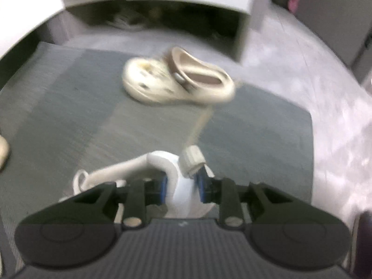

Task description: Organize scattered shoes

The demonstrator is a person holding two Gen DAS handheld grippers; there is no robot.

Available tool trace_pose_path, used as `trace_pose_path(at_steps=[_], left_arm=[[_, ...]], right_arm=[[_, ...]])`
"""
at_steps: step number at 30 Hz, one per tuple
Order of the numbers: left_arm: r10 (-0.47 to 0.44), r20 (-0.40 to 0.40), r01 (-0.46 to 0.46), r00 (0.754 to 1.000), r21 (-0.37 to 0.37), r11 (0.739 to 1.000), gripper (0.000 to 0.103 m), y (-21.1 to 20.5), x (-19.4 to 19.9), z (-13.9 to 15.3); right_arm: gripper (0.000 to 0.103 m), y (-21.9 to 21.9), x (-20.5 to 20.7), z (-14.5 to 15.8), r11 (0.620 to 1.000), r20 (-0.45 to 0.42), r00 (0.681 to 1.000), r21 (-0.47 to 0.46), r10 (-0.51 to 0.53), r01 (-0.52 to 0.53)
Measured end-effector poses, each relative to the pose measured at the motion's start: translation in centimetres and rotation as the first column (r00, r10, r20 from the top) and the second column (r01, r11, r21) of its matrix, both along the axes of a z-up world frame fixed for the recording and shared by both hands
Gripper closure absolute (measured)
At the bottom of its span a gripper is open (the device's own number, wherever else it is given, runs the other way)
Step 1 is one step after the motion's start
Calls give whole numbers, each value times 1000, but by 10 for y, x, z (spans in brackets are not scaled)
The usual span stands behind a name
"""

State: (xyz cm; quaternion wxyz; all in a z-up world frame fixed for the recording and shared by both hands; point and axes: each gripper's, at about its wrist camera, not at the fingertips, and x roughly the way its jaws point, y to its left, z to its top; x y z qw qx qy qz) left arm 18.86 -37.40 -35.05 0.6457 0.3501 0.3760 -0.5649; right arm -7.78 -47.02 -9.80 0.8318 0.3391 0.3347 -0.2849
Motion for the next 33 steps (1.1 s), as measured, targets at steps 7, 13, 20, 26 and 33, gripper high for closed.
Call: trace_pose_path(at_steps=[7, 13, 20, 26, 33], left_arm=[[-12, 31, 11, 999, 30, 999, 69, 1, -26, -15], [26, 65, -25, 998, -18, 1000, 31, 27, -29, 40], [210, 23, -203, 977, -166, 965, 13, 60, -3, 200], [336, 28, -311, 942, -315, 897, 7, 77, -3, 350], [396, -20, -364, 918, -439, 821, 0, 99, -55, 457]], right_arm=[[0, 3, -20, -1, 1000, -4, 1000, 14, -3, 3], [0, 13, -22, 3, 999, -6, 1000, -21, 27, -27], [0, 39, -10, 4, 990, -10, 992, -63, 122, -123], [0, 52, 9, -10, 978, 3, 978, 25, 207, -207], [0, 74, 43, -13, 954, -28, 954, -7, 299, -299]])
